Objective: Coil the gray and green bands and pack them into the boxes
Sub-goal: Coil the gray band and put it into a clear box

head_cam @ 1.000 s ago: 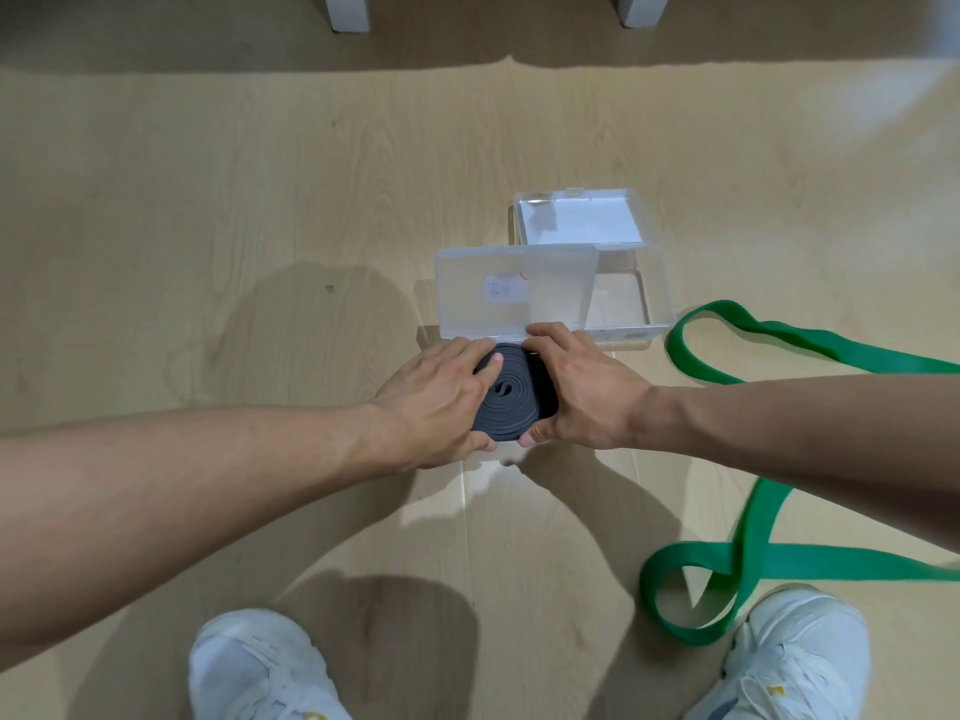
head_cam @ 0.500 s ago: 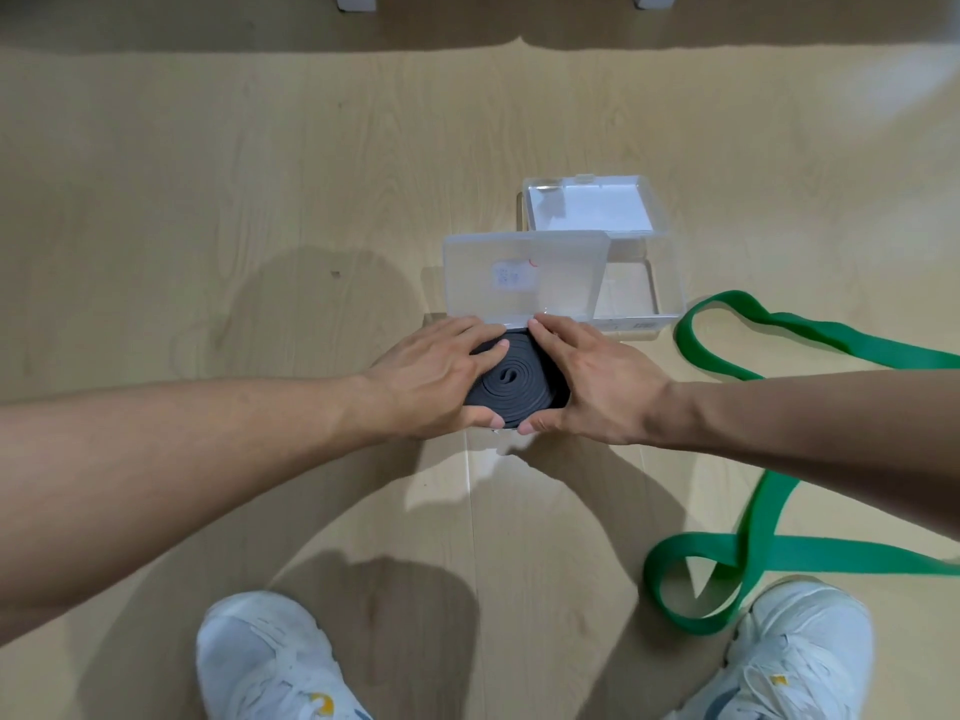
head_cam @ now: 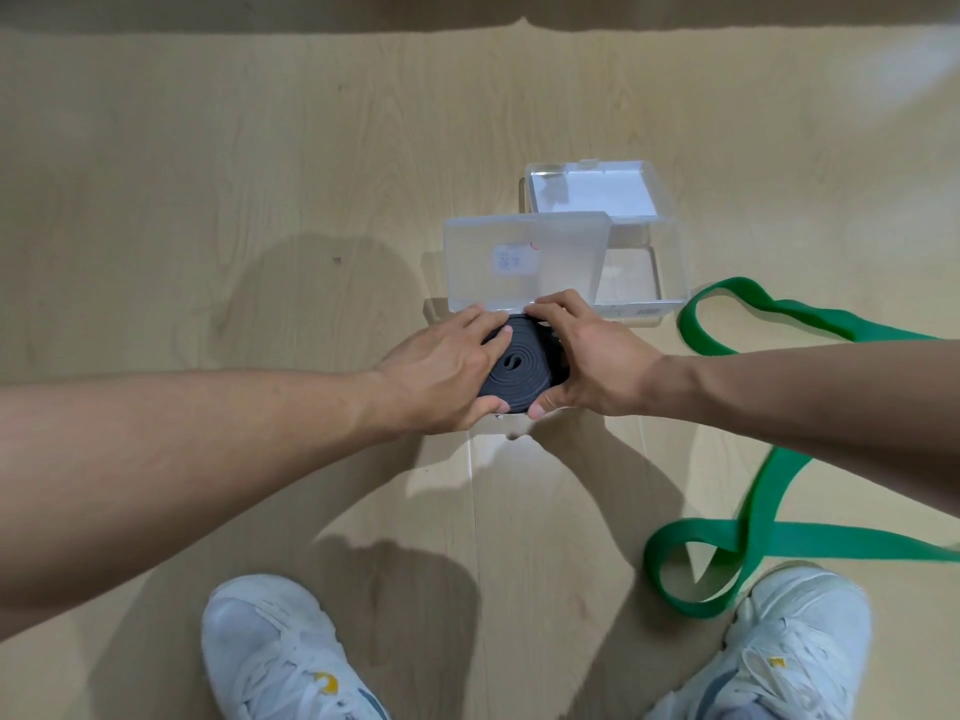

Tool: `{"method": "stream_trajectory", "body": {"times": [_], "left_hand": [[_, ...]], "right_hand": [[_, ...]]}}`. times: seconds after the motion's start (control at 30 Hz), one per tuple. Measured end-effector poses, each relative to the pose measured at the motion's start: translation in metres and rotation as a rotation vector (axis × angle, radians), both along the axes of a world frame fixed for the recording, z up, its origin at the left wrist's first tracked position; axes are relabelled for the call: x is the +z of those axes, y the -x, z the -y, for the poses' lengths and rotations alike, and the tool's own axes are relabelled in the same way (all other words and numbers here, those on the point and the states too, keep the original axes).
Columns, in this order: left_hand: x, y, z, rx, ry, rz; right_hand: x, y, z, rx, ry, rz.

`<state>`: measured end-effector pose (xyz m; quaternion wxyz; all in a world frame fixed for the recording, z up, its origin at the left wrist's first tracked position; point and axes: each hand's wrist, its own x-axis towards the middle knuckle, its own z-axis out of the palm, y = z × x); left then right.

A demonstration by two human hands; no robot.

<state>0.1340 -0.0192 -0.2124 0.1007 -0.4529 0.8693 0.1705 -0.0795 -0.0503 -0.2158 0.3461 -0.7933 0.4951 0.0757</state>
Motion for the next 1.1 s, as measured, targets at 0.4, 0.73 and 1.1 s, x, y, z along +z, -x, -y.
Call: {"method": "stream_trajectory", "body": {"times": [0.4,0.73,1.1], "left_hand": [[-0.009,0.006,-0.002,0.002,0.006,0.068],[-0.011,0.012,0.0,0.027,0.01,0.06],[-0.015,-0.004,-0.003,0.059,-0.047,-0.036]], "right_hand": [[0.002,0.004,0.005,0.074,0.023,-0.027],[0.005,-0.001,0.0,0.139,0.141,-0.117],[0.011,0.008,-0.001,0.184,0.019,-0.109]]}}
